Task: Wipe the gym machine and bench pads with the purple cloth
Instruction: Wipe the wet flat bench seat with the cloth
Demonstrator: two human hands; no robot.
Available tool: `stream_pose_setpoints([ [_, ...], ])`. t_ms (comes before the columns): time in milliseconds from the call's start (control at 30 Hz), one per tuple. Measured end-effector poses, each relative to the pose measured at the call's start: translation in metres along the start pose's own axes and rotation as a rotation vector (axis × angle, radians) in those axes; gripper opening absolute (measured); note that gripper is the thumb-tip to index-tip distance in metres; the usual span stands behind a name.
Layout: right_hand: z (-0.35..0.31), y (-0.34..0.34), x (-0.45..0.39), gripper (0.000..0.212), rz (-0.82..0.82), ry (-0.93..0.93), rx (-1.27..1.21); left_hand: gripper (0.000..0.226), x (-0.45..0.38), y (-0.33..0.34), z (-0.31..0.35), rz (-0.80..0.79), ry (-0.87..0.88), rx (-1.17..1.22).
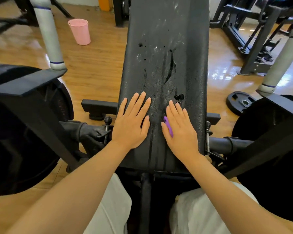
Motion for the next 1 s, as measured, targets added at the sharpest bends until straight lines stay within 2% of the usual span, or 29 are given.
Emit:
stream_pose_setpoints([
  [167,-0.014,-0.024,0.103,0.041,-0.142,-0.243,0.020,0.054,0.001,0.000,0.000,0.016,-0.007,0.007],
  [267,-0.015,-0.022,0.106,0.038,-0.183,-0.461,0.046,0.054,0.001,-0.001,0.000,0.029,-0.009,0.014],
  [333,-0.020,-0.017,0.093,0.038,-0.189,-0.537,0.061,0.054,0.001,0.000,0.001,0.033,-0.003,0.024],
  [433,-0.027,-0.009,0.066,0.039,-0.144,-0.417,0.016,0.054,0.001,0.000,-0.001,0.048,-0.003,0.032],
  [500,-0.026,0.001,0.027,0.042,-0.078,-0.239,0.011,0.053,0.001,0.000,-0.002,0.050,0.001,0.037],
  [600,-0.019,0.011,-0.027,0.050,-0.077,-0.004,0.015,0.053,0.001,0.001,-0.001,0.030,0.008,0.036],
  [667,-0.023,0.011,-0.008,0.051,-0.112,-0.035,0.050,0.053,0.001,0.001,-0.001,0.025,0.014,0.036],
  [767,-0.032,-0.008,0.070,0.049,-0.188,-0.241,0.074,0.053,0.001,0.000,-0.001,0.038,0.013,0.034],
  [833,-0.028,-0.016,0.099,0.047,-0.220,-0.304,0.036,0.053,0.002,-0.002,0.000,0.051,0.010,0.035],
  [900,-0.026,-0.016,0.091,0.046,-0.175,-0.300,0.019,0.053,0.002,-0.003,0.001,0.062,0.007,0.037],
  [1000,-0.030,0.000,0.035,0.044,-0.076,-0.147,0.061,0.053,0.002,-0.003,0.000,0.068,0.009,0.057],
])
Point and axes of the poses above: each hand's wrist, its own x-axis away from the middle knuckle, its own y-axis out of the palm, z = x × y, the point moved 9 cm from there along -x, towards the middle knuckle, and after that the axes turned 6 degrees about -y, right-handed, at the moved point
